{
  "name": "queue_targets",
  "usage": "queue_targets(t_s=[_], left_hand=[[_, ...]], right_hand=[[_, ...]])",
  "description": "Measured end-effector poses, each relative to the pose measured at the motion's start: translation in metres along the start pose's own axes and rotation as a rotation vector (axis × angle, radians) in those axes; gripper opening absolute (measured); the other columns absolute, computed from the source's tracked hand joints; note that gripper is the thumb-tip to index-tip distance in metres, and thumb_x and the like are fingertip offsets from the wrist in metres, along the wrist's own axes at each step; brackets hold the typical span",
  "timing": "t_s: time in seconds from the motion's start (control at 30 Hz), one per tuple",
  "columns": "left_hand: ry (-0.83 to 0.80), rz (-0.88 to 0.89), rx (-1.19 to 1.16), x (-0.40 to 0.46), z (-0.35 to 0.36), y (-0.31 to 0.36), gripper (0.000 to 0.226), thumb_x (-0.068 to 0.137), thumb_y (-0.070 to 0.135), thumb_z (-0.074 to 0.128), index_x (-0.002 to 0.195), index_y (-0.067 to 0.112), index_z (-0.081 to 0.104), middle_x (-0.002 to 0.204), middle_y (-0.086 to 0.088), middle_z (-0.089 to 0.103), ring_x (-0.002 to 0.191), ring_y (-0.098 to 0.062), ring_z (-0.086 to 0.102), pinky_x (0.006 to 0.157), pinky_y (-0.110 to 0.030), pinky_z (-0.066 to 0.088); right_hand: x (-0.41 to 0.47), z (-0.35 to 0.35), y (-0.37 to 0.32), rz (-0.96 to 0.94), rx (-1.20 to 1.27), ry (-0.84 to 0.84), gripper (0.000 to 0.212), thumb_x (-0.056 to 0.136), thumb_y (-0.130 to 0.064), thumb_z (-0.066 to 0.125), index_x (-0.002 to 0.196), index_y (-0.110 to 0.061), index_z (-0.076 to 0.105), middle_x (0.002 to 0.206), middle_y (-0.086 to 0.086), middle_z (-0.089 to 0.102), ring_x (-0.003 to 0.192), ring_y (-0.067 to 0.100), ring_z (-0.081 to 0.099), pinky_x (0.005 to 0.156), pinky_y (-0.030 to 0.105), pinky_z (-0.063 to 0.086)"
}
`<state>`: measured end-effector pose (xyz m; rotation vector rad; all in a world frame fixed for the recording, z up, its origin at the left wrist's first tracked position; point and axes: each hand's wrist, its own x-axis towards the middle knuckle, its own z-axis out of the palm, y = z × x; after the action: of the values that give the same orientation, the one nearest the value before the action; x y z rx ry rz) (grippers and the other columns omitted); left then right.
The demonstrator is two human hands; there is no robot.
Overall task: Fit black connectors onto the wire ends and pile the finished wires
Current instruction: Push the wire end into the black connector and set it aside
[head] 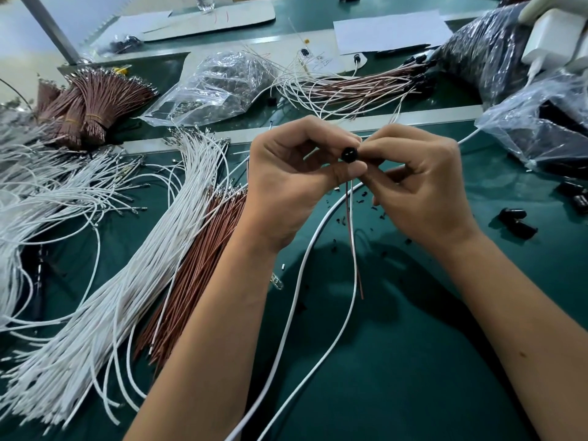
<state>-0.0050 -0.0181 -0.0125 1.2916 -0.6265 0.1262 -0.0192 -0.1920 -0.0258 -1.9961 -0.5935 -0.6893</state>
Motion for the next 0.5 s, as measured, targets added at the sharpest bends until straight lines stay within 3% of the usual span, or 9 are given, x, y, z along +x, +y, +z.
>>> queue_targets(t_s=[0.13, 0.23, 0.37, 0.5], left_hand=[[0.026, -0.037, 0.073, 0.002, -0.005, -0.003, 0.031, 0.072, -0.009, 0.082, 0.098, 0.005, 0.073, 0.089, -0.009, 0.073, 0.086, -0.022, 0.067, 0.083, -0.034, 0.055], [0.091, -0.09, 0.071, 0.002, -0.007, -0.007, 0.031, 0.074, -0.008, 0.081, 0.103, 0.0, 0.073, 0.087, -0.01, 0.075, 0.082, -0.021, 0.07, 0.081, -0.035, 0.057], [0.167, -0.142, -0.008, 0.001, -0.004, -0.011, 0.022, 0.073, -0.013, 0.078, 0.09, 0.001, 0.074, 0.082, -0.006, 0.076, 0.074, -0.017, 0.071, 0.075, -0.031, 0.057], [0.214, -0.195, -0.044, 0.0, -0.002, -0.013, 0.02, 0.074, -0.017, 0.076, 0.086, 0.0, 0.073, 0.081, -0.005, 0.076, 0.073, -0.014, 0.071, 0.074, -0.027, 0.058]], right_hand=[[-0.001, 0.001, 0.001, -0.009, -0.031, 0.012, 0.006, 0.094, -0.008, 0.076, 0.093, -0.004, 0.08, 0.084, 0.006, 0.071, 0.072, 0.02, 0.067, 0.049, 0.04, 0.05], [0.001, 0.004, 0.0, -0.026, -0.058, 0.009, 0.018, 0.095, -0.018, 0.077, 0.084, -0.004, 0.079, 0.073, 0.005, 0.067, 0.064, 0.018, 0.061, 0.053, 0.03, 0.047], [0.002, 0.004, 0.005, 0.019, -0.039, -0.058, 0.022, 0.096, -0.021, 0.076, 0.081, -0.004, 0.078, 0.069, 0.004, 0.064, 0.061, 0.019, 0.057, 0.058, 0.025, 0.041], [0.001, 0.004, 0.009, 0.068, 0.007, -0.154, 0.009, 0.093, -0.012, 0.077, 0.086, -0.006, 0.079, 0.07, -0.011, 0.061, 0.063, 0.0, 0.053, 0.062, 0.017, 0.038]])
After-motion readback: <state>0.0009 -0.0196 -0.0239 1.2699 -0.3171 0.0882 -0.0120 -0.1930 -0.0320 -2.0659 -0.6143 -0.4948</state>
